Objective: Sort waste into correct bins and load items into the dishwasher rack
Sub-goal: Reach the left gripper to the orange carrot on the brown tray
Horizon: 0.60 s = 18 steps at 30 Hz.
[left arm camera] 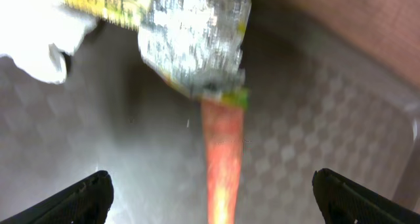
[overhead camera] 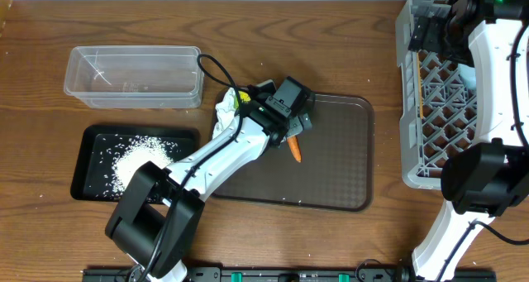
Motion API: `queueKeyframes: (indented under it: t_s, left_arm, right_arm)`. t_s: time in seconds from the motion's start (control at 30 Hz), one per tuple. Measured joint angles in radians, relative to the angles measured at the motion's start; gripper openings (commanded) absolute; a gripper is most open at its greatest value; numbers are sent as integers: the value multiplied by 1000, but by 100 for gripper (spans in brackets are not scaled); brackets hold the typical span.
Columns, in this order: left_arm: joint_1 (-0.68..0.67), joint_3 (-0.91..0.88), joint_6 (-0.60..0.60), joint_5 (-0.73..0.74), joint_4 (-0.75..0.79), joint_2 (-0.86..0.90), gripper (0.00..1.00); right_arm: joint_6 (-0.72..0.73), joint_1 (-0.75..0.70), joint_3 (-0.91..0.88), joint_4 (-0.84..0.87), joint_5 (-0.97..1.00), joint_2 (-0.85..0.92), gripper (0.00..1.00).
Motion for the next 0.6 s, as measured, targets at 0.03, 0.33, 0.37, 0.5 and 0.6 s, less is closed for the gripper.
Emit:
queueKeyframes:
  t_s: [0.03, 0.33, 0.37, 0.5, 0.6]
  left_arm:
    - [0, 0, 0, -11, 8, 0, 100]
    - [-31, 2, 0, -85, 64, 49, 100]
    - [-33, 2, 0, -93, 64, 58, 100]
    - [-34, 2, 0, -133, 70, 95, 100]
    - [-35, 2, 0, -150, 91, 108, 99]
  right_arm:
    - [0, 0, 0, 0, 0, 0, 99]
    - [0, 0, 0, 0, 0, 0, 99]
    - [0, 0, 0, 0, 0, 0, 99]
    - [0, 0, 0, 0, 0, 0, 99]
    - [0, 0, 0, 0, 0, 0, 99]
